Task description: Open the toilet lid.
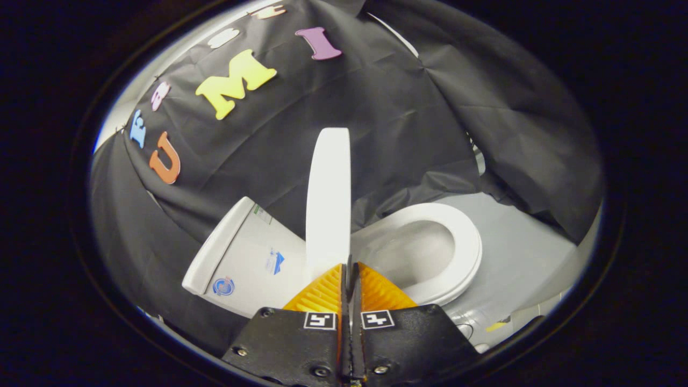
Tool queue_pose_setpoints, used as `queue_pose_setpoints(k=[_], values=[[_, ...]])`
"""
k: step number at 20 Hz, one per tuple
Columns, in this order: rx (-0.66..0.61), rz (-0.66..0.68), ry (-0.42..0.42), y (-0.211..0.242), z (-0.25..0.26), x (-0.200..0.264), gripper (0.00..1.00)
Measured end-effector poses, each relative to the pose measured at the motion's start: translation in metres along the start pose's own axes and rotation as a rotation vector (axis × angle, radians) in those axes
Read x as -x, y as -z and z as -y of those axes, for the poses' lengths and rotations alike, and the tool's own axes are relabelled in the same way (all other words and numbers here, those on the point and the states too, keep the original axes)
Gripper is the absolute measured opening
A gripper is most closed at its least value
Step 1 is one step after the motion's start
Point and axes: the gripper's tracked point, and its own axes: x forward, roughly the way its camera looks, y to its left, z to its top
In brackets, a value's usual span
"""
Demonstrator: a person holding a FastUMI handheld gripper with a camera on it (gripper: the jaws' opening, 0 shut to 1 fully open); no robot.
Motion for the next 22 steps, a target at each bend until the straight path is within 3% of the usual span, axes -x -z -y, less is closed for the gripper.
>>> queue_pose_setpoints(k=[22], values=[[0.278, 0.04, 0.038, 0.014, -0.102, 0.0, 0.09]])
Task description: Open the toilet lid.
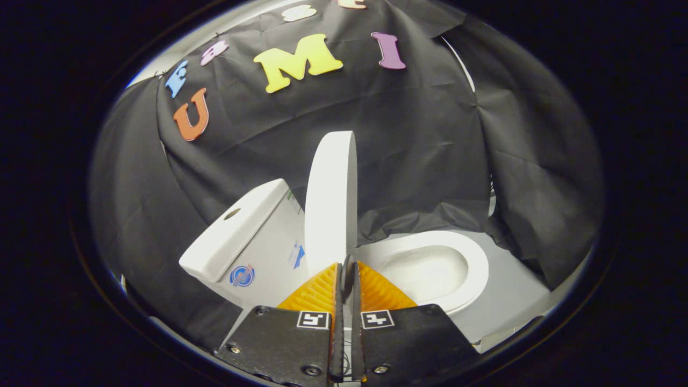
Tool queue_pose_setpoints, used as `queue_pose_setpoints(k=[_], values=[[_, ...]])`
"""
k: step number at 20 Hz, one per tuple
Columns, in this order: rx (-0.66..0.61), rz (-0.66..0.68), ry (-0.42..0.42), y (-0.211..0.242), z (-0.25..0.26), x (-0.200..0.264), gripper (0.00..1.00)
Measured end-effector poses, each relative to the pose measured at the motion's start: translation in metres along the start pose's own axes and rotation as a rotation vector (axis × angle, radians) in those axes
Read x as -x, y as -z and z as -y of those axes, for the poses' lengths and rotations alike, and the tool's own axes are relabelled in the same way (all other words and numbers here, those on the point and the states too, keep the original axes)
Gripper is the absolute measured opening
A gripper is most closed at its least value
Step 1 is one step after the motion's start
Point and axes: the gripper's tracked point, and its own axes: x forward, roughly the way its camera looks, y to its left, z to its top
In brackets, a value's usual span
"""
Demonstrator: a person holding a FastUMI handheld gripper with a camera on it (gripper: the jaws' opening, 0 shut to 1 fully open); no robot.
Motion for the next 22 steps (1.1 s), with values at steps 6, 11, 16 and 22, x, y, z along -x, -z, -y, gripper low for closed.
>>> queue_pose_setpoints(k=[6, 11, 16, 22], values=[[0.067, 0.007, 0.016, 0.002, -0.018, -0.001, 0.09], [0.109, 0.01, 0.026, 0.004, -0.032, -0.002, 0.09], [0.147, 0.011, 0.034, 0.005, -0.045, -0.004, 0.09], [0.194, 0.016, 0.041, 0.006, -0.059, -0.006, 0.09]])
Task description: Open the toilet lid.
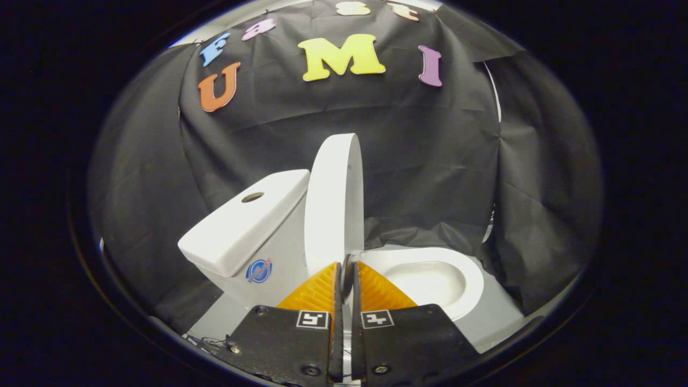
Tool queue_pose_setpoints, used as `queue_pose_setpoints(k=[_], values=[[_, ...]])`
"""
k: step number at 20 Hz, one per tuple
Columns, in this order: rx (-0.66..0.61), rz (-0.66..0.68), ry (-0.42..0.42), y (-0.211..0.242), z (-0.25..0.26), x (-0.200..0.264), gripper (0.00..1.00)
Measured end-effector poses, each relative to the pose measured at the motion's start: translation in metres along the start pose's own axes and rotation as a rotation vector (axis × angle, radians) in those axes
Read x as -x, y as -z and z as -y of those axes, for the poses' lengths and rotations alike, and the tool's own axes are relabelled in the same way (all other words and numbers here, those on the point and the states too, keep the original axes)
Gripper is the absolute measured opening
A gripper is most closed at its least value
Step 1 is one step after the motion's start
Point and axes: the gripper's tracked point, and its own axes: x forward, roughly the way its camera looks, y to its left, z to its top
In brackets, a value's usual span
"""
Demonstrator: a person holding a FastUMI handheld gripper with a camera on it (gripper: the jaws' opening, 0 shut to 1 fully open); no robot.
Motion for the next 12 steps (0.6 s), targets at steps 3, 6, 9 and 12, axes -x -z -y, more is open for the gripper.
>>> queue_pose_setpoints(k=[3, 6, 9, 12], values=[[0.017, 0.0, -0.005, 0.001, -0.008, -0.001, 0.09], [0.031, 0.003, -0.001, 0.001, -0.016, -0.002, 0.09], [0.055, 0.005, 0.01, 0.001, -0.024, -0.002, 0.1], [0.087, 0.0, 0.016, 0.002, -0.032, -0.005, 0.1]])
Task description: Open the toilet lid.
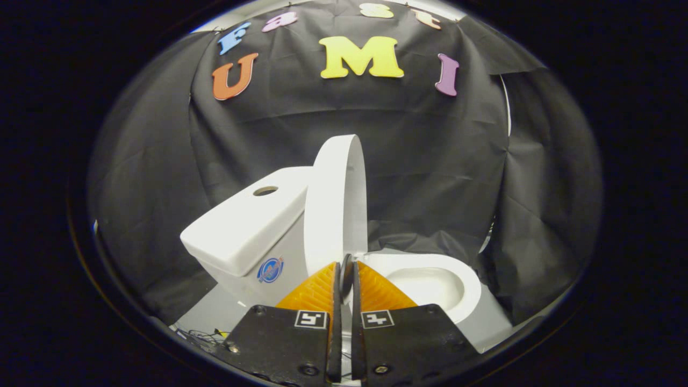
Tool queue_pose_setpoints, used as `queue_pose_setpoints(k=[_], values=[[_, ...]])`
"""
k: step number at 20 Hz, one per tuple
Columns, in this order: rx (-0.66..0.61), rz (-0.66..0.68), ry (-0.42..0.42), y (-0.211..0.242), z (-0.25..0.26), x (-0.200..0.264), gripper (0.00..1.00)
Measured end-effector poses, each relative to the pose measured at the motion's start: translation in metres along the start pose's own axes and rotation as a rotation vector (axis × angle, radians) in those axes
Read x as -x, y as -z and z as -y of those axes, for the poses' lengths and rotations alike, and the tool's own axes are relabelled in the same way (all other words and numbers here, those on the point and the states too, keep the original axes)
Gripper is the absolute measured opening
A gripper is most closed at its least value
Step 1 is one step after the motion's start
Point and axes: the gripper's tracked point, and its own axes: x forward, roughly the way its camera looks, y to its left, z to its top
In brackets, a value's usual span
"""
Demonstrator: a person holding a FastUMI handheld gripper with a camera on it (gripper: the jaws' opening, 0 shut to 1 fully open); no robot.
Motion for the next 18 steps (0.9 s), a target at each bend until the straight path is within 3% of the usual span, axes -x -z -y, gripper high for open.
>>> queue_pose_setpoints(k=[10, 12, 17, 18], values=[[0.126, -0.034, 0.01, 0.011, -0.034, -0.008, 0.14], [0.148, -0.067, -0.003, 0.021, -0.035, -0.008, 0.22], [0.233, 0.012, -0.067, 0.02, -0.045, 0.001, 0.49], [0.235, 0.03, -0.069, 0.023, -0.043, 0.01, 0.61]])
